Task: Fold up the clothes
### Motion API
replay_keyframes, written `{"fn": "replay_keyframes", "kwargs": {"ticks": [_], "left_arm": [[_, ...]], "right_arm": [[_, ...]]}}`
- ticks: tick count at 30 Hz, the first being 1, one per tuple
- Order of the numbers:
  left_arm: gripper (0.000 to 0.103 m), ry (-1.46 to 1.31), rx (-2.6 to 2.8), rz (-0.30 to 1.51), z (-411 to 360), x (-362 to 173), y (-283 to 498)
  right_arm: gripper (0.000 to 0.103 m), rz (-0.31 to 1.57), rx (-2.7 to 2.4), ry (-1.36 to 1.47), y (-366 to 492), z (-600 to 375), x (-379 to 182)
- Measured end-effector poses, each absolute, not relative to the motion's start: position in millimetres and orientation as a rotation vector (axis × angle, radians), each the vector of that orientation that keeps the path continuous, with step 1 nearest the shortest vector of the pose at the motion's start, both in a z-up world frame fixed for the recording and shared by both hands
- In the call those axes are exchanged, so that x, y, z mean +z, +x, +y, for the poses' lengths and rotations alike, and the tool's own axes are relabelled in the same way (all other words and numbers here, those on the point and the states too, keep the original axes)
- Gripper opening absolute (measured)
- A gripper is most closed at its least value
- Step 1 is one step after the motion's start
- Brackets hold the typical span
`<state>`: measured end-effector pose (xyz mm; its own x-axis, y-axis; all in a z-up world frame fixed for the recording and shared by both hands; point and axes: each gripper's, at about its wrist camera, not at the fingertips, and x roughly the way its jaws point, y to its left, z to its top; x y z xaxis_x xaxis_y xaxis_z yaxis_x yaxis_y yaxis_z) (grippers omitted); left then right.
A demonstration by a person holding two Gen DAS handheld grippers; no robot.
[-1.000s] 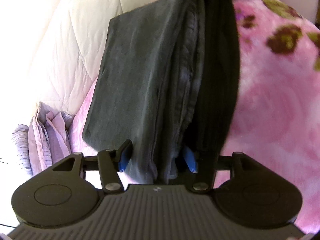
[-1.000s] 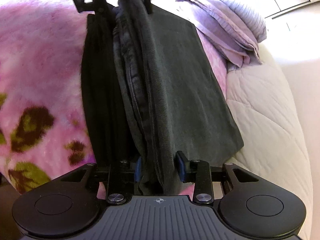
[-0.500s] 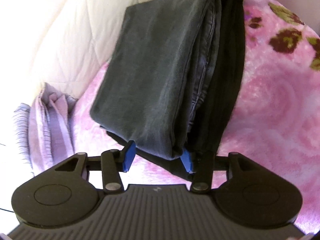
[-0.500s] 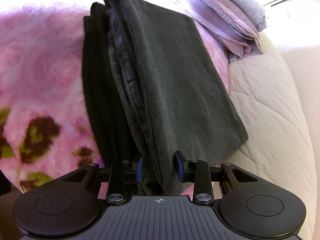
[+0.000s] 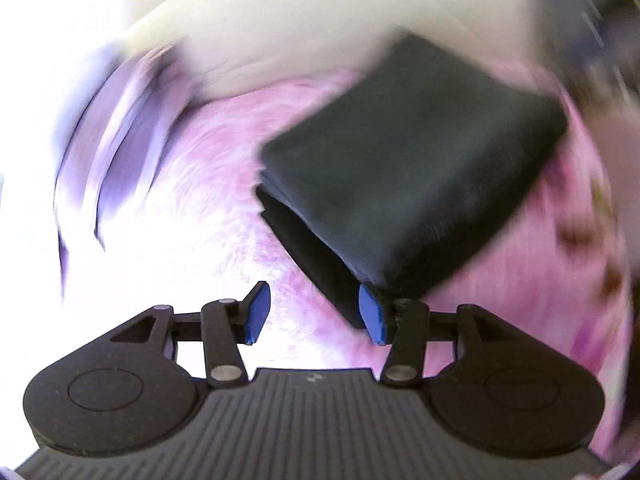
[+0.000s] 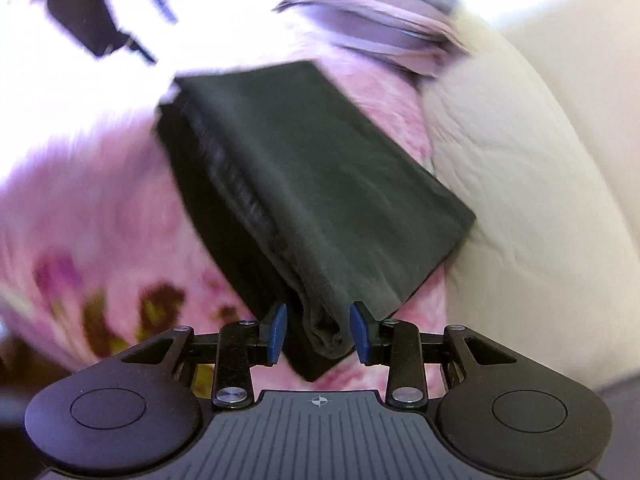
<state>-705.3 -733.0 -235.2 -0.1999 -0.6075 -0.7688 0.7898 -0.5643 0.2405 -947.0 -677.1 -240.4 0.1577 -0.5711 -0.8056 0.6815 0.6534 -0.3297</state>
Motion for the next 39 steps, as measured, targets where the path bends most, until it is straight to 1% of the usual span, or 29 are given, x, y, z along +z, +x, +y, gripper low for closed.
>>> {"fn": "replay_keyframes", "kwargs": {"ticks": [2,3,5,6,8,9,12,14,16,21,23,26,28,30,34,39], "left_arm": [[0.042,0.998,-1.913,0.353,-742.7,-225.6,-702.9],[0.042,0.997,-1.928,0.364,-745.2,-226.6,-706.4],[0.042,1.029,-1.962,0.362,-748.6,-233.6,-717.1],[0.039,1.062,-1.964,0.346,-750.8,-241.6,-722.4],[0.039,1.127,-1.952,0.323,-756.0,-262.6,-731.1],[0.039,1.142,-1.943,0.329,-758.9,-273.9,-733.6],[0.046,1.144,-1.926,0.352,-764.3,-285.7,-731.3],[0.046,1.165,-1.926,0.356,-764.9,-279.4,-729.1],[0.043,1.177,-1.933,0.369,-768.5,-268.5,-725.2],[0.042,1.071,-1.922,0.458,-791.4,-247.1,-707.8],[0.04,1.047,-1.893,0.48,-812.0,-246.4,-705.5],[0.038,1.028,-1.881,0.504,-844.8,-252.7,-713.7],[0.026,1.034,-1.88,0.513,-865.5,-259.6,-722.3],[0.023,1.07,-1.888,0.503,-881.8,-270.9,-735.0],[0.023,1.109,-1.879,0.485,-901.5,-292.4,-749.2],[0.024,1.123,-1.878,0.464,-911.4,-305.3,-754.4]], "right_arm": [[0.034,1.019,-0.939,0.222,-951.2,-692.9,-233.6],[0.034,0.995,-0.951,0.257,-950.6,-702.5,-232.9],[0.034,0.969,-0.959,0.302,-948.9,-718.7,-237.6],[0.034,0.957,-0.955,0.315,-947.9,-724.6,-241.5],[0.034,0.948,-0.932,0.334,-945.7,-733.8,-252.5],[0.034,0.96,-0.914,0.341,-944.2,-738.0,-260.6],[0.034,1.001,-0.862,0.352,-944.3,-743.9,-278.8],[0.034,1.019,-0.838,0.337,-945.1,-743.9,-278.6],[0.034,1.003,-0.839,0.371,-950.0,-747.4,-269.7],[0.034,0.939,-0.912,0.413,-965.7,-768.5,-253.9],[0.034,0.924,-0.941,0.425,-971.1,-780.5,-251.8],[0.034,0.925,-0.961,0.415,-972.4,-805.0,-255.9],[0.034,0.923,-0.969,0.394,-971.6,-823.4,-259.2],[0.034,0.917,-0.984,0.352,-968.8,-846.1,-262.0],[0.034,0.914,-1.033,0.264,-965.3,-890.8,-273.2],[0.034,1.003,-1.06,0.13,-967.5,-922.8,-302.4]]}}
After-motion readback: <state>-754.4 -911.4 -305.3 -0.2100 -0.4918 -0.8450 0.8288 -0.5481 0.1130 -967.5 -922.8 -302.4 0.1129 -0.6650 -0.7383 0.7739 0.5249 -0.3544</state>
